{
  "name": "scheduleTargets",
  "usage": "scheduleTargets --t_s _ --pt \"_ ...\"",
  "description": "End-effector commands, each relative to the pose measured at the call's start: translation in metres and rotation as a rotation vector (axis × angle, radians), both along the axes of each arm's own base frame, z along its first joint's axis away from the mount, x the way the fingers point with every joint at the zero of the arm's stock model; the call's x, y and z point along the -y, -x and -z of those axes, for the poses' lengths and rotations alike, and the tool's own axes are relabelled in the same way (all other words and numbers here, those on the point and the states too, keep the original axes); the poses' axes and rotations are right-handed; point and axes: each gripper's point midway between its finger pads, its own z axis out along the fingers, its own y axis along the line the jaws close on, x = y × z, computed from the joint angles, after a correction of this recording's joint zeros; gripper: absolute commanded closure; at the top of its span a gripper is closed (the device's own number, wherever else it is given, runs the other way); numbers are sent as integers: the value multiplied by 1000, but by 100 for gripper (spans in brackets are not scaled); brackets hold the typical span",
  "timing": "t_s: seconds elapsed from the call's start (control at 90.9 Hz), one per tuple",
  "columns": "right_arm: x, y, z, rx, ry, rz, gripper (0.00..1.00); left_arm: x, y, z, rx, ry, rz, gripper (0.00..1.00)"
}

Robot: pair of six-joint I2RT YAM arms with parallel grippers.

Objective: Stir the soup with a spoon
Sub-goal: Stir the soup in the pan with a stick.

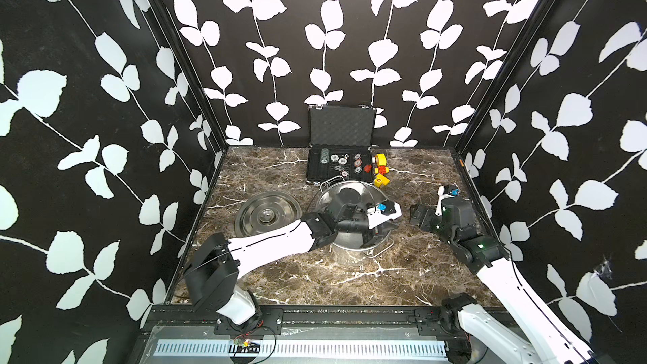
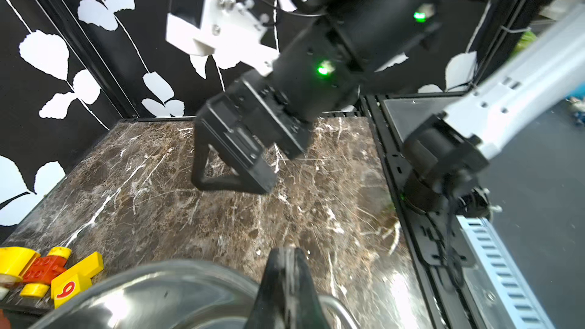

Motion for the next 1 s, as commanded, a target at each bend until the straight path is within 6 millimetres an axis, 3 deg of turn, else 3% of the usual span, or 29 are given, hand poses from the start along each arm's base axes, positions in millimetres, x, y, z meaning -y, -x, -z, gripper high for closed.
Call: scheduleTargets --t_s 0.0,0.154,0.264,0.517,0.649,0.803,0.99 --pt "-2 -5 -4 27 -11 2 1 -21 16 1 -11 -19 16 100" --pt "-4 -5 -4 24 -15 -1 1 -44 14 5 5 -45 -64 100" --pt "-5 -6 -4 24 -19 -5 1 -61 1 1 5 -38 -136 100" --pt "-10 -11 -5 18 -19 -25 1 -107 -61 -21 12 43 -432 100" --pt "-11 -13 -4 17 -18 -29 1 -121 -95 -27 52 49 -588 100" --pt "-14 -16 -5 15 -21 -42 1 -130 -139 -41 89 64 -745 100" --pt "-13 -15 -7 20 -16 -45 1 -102 -169 -54 153 64 -706 100"
